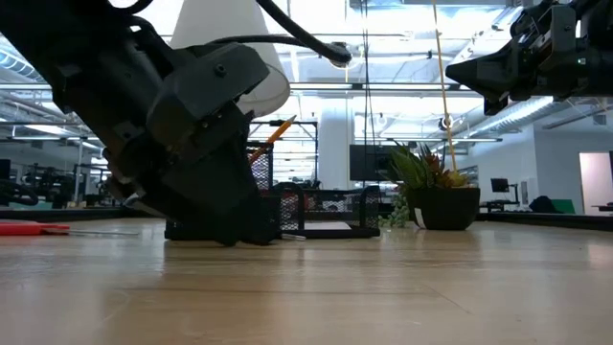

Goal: Pick and place office supplies into organizer
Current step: Put the black binder clip into the black desk organizer

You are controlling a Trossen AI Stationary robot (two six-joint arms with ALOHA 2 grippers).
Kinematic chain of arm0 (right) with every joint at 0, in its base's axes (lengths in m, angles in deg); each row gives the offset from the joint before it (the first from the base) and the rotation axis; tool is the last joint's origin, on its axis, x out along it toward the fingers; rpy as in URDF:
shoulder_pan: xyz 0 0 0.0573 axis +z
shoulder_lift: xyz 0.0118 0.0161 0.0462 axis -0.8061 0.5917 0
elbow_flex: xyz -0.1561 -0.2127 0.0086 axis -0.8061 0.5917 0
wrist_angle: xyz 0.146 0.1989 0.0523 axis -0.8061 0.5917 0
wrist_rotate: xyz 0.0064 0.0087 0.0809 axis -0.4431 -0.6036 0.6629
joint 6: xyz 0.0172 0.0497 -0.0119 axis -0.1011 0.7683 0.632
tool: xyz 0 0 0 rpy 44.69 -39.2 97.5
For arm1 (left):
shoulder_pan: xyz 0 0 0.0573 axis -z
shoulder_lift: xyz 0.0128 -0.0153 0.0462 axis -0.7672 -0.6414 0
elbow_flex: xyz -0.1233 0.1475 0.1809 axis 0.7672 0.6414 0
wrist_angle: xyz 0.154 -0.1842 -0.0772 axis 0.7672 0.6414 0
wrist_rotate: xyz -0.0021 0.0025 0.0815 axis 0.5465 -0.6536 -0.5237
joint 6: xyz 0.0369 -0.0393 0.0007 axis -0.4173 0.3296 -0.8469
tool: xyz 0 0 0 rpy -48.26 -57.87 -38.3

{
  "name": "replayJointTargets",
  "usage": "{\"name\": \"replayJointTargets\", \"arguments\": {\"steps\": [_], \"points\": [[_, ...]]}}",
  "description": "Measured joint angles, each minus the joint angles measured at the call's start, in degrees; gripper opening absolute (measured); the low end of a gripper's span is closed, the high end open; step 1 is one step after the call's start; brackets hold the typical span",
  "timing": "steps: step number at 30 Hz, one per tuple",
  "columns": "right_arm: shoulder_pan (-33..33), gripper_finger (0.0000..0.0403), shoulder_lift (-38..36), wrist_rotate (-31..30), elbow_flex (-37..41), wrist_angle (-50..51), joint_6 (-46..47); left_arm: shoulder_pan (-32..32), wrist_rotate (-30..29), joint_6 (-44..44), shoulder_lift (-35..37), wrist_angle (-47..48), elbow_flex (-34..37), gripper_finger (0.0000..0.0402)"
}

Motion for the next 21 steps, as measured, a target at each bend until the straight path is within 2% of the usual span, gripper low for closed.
{"name": "replayJointTargets", "arguments": {"steps": [5,9,14,21], "points": [[0.0,0.0,0.0,0.0,0.0,0.0,0.0,-0.5,0.0,2.5,0.1,2.4,-0.1,0.0292],[0.0,0.0,0.0,0.0,0.0,0.0,0.0,-1.3,0.0,1.3,0.1,3.1,-0.1,0.0308],[0.0,0.0,0.0,0.0,0.0,0.0,0.0,-2.9,0.8,0.4,0.2,4.1,-0.1,0.0302],[0.0,0.0,0.0,0.0,0.0,0.0,0.0,-4.1,1.0,-1.1,0.2,5.0,0.0,0.027]]}}
